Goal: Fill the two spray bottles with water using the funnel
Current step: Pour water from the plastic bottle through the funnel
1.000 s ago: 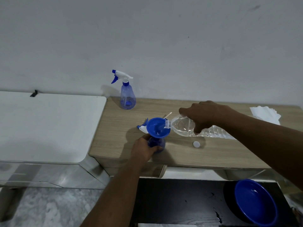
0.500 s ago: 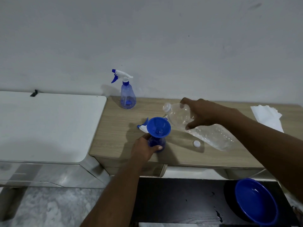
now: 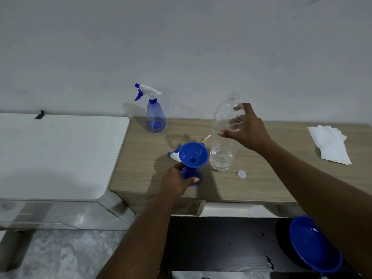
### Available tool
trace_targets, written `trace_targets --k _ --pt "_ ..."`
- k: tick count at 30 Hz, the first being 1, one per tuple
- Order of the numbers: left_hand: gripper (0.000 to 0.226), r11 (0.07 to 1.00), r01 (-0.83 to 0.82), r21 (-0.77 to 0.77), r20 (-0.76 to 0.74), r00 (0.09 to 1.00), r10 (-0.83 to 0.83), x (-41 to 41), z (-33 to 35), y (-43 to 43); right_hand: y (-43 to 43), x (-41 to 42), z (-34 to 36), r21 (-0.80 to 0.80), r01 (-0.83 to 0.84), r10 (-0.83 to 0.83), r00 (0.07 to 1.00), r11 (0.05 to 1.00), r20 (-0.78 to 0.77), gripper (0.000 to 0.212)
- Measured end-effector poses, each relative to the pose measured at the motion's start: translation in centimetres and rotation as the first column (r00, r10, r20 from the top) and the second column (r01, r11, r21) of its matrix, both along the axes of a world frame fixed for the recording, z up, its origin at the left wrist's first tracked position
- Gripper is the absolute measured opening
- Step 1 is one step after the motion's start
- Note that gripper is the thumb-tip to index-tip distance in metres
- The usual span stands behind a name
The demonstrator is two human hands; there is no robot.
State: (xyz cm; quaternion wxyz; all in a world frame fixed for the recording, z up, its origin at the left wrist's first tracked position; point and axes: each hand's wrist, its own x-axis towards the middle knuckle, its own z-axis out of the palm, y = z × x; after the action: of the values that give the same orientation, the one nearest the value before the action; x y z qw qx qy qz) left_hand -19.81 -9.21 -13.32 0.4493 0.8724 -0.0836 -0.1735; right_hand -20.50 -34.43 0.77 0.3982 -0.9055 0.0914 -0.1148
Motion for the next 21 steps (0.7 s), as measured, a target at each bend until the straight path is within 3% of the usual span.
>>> trace_targets --k 6,14,16,18,20,21 --pt "0.055 1.0 0.011 -0.007 -0.017 1.0 -0.012 0.1 0.0 0.0 1.2 0.2 -2.1 0.064 0.075 -0.08 0.994 0.995 0.068 0.095" --pt "0.055 1.0 0.005 -0.025 -0.034 0.999 -0.006 0.2 0.1 0.0 1.4 -1.5 -2.6 0.154 0.088 -0.094 0.995 0.984 0.029 0.113" --pt "0.054 0.999 0.001 -0.037 -0.034 0.999 -0.002 0.2 0.2 0.0 2.2 -2.4 -2.7 0.123 0.192 -0.213 0.957 0.974 0.196 0.105" --pt "0.054 1.0 0.008 0.005 -0.042 0.999 -0.008 0.2 0.2 0.0 3.6 -3.8 -2.6 0.026 0.275 -0.252 0.837 0.961 0.485 0.09" --pt "0.047 0.999 0.014 -0.033 -0.11 0.994 -0.018 0.4 -0.1 0.1 5.7 -4.6 -2.1 -0.144 0.221 -0.085 0.776 0.965 0.625 0.08" --pt "0.041 0.996 0.02 -0.087 -0.114 0.993 -0.029 0.4 0.0 0.2 7.0 -4.9 -1.8 -0.259 0.132 0.046 0.812 0.957 0.582 0.078"
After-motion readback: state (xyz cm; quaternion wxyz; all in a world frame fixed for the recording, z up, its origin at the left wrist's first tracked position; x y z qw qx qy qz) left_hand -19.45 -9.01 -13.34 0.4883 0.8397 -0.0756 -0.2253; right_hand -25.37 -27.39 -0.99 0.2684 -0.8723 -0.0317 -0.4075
